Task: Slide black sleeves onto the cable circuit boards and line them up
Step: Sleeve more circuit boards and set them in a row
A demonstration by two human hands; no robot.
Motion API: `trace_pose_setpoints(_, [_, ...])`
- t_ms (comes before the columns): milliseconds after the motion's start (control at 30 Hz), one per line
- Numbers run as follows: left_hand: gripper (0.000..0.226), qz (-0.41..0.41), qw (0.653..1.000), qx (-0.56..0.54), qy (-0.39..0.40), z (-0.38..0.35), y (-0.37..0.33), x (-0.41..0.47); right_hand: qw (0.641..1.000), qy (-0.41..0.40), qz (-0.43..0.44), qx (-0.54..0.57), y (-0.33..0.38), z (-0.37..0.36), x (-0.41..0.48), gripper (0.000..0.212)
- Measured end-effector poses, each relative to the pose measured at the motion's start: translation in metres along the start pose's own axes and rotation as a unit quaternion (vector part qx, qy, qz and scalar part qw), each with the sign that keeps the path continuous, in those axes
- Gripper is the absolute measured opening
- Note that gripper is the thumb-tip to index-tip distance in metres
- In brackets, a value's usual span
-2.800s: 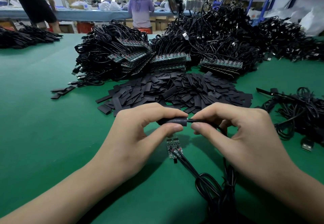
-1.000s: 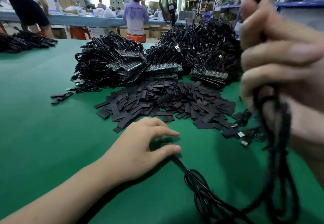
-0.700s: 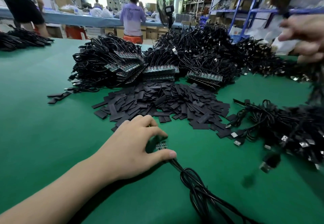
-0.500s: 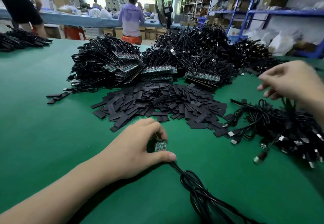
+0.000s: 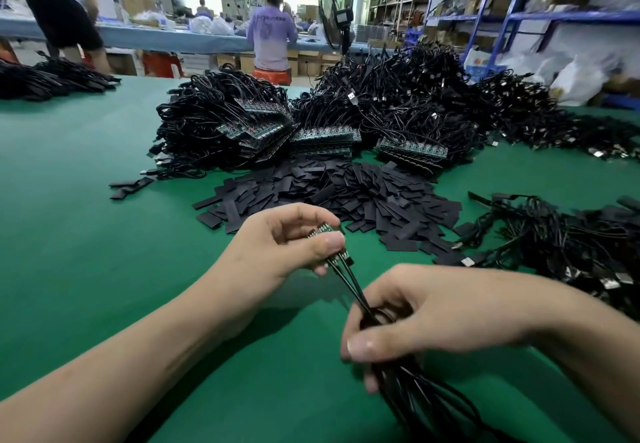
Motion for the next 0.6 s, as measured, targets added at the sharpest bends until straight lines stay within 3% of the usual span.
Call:
trace_pose_setpoints(133, [0.018,0.016,0.999,-0.036,0.023,-0.004,0.004,-0.001,0.992,0.068,0.036,0.096,0.002,-0.014,-0.001,0.006])
trace_pose_setpoints(300, [0.019,0.031,0.998,-0.047,0.038,-0.01,0.008,-0.002,0.965,0.149,0.086,0.198,0.001,-0.015,-0.007,0.008])
trace_pose_setpoints(400, [0.026,0.029,0.995,-0.098,0.015,-0.008,0.006,0.0,0.912,0.198,0.13,0.334,0.003,-0.003,-0.008,0.021])
trace_pose_setpoints(467, [0.03,0.028,0.99,-0.133,-0.027,-0.001,0.006,0.002,0.913,0.135,0.135,0.36,0.0,0.014,-0.002,0.022])
trace_pose_setpoints(600, [0.044,0.029,0.986,-0.138,-0.092,0.015,0.009,0.005,0.958,-0.096,0.088,0.254,-0.013,0.042,0.019,0.024])
Point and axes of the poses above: each hand's wrist, its own x-axis towards the middle knuckle, its own z-axis out of the back of the hand, y = z × x, the point moved 4 cm from there along x, towards the middle knuckle, and after that the axes turned 4 degrees about y, right-handed, at the moved point
